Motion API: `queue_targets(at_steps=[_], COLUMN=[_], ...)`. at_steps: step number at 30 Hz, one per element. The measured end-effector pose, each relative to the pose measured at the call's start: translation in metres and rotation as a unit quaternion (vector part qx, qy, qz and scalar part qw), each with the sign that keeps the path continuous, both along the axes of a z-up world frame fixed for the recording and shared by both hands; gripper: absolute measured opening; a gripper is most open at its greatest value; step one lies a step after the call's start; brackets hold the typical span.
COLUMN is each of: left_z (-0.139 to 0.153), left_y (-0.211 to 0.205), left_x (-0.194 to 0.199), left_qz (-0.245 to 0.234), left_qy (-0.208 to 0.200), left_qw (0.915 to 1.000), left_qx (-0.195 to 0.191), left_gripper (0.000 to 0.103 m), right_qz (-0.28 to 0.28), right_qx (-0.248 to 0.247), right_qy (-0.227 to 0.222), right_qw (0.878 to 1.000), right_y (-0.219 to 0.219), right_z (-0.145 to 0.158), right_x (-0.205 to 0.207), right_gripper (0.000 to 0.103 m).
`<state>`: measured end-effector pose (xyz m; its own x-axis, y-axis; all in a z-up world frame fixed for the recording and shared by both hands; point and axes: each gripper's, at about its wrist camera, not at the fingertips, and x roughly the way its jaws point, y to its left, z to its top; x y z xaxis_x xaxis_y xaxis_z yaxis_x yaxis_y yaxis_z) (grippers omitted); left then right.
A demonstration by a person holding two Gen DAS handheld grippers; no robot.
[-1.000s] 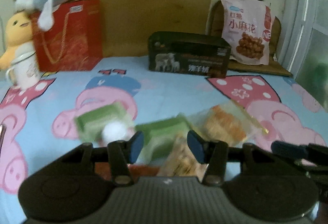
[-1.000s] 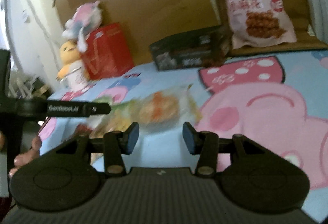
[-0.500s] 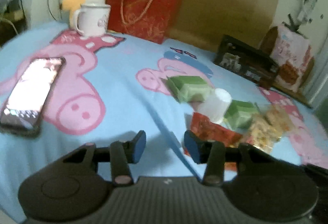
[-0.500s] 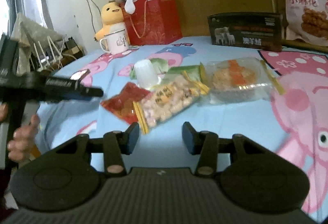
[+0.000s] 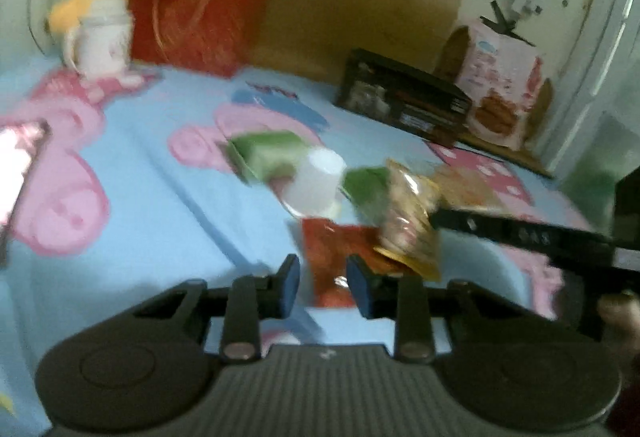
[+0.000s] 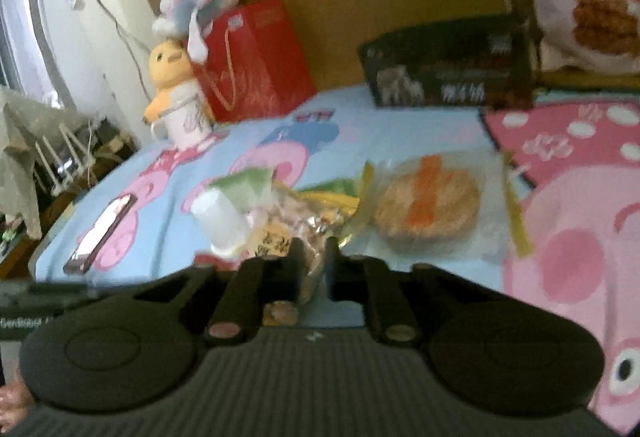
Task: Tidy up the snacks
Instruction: 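Grasp the clear peanut bag with the left tool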
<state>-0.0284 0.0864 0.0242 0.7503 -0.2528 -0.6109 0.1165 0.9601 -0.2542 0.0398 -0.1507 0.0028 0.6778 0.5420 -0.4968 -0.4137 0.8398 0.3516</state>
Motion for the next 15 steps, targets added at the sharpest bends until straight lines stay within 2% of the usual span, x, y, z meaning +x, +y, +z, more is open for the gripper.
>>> queue_targets(at_steps=[4, 7, 11, 12, 15], left_z=[-0.005, 0.001, 0.009, 0.009, 0.006], left_y=[0.006, 0.009, 0.004, 0.0, -0.012], left_x=[0.011, 0.012, 0.013, 0.013, 0.011], left_qz=[-0.009, -0.005, -0.029, -0.039, -0.068], left_qy=[0.03, 0.015, 0.01, 0.013, 0.022], left_qw=[0.9989, 0.9992, 0.9983, 0.9979, 0.9963], left_qx=[-0.034, -0.035, -0.049, -0.05, -0.048], left_gripper=[0.025, 0.025, 0.025, 0.025, 0.026], right_qz=[0.055, 0.071, 0.076, 0.086, 0.111], right_qx=[-0.011, -0.011, -0.003, -0.001, -0.031], right_qy=[-0.001, -0.011, -0.009, -0.008, -0.022], right_qw=[0.998, 0.997, 0.997, 0.996, 0.993], right_y=[0.01, 0.009, -0.001, -0.002, 0.008], right_z=[-0.002, 0.0, 0.002, 0.002, 0.0], right_x=[-0.021, -0.039, -0.051, -0.054, -0.065], right_gripper=[0.012, 0.015, 0.017, 0.019, 0.052])
